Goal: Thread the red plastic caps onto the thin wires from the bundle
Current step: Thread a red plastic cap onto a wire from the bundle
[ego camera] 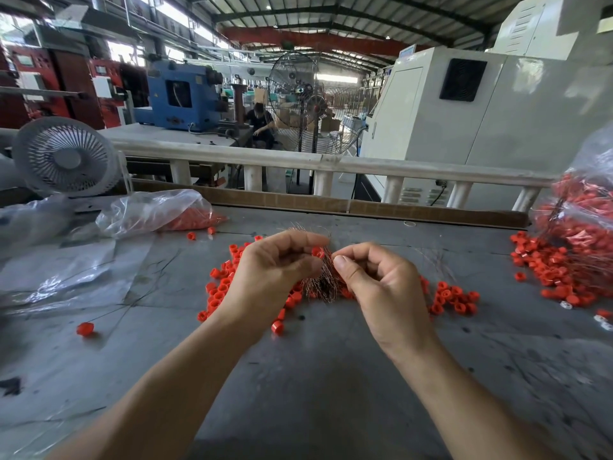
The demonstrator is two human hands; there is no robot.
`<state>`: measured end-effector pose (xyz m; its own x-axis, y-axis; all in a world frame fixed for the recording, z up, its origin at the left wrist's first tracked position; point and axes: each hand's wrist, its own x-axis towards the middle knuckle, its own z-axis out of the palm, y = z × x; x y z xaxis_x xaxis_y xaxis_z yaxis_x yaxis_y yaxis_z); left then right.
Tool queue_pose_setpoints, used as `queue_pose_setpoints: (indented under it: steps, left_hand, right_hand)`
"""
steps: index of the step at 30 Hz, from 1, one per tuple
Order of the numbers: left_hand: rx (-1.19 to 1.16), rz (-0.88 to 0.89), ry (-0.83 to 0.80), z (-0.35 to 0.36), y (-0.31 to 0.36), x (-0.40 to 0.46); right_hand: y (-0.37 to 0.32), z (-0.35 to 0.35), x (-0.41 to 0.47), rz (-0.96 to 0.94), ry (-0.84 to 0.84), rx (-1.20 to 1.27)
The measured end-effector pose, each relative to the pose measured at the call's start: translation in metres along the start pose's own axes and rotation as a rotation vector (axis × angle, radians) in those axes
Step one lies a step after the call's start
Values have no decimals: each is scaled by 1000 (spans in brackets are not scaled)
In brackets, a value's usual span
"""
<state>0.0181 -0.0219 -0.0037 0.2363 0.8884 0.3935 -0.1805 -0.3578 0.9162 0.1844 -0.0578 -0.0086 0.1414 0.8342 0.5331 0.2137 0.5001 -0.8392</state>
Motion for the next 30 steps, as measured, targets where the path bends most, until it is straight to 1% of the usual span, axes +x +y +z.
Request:
queue_pose_setpoints:
  steps: [6,12,23,30]
  left_hand:
    - [-16,-2,-12,3,1,-1]
    - [-26,6,-52,2,1,-1]
    - [43,36,-45,4,2,-4]
    - [56,-8,-19,5,1,-3]
  right_hand:
    - [-6,1,-3,-6,3,-66]
    - [-9,2,-3,26,9,-81]
    - [-10,1,-4,40,-6,-123]
    - [-6,0,-3,51,11,-132]
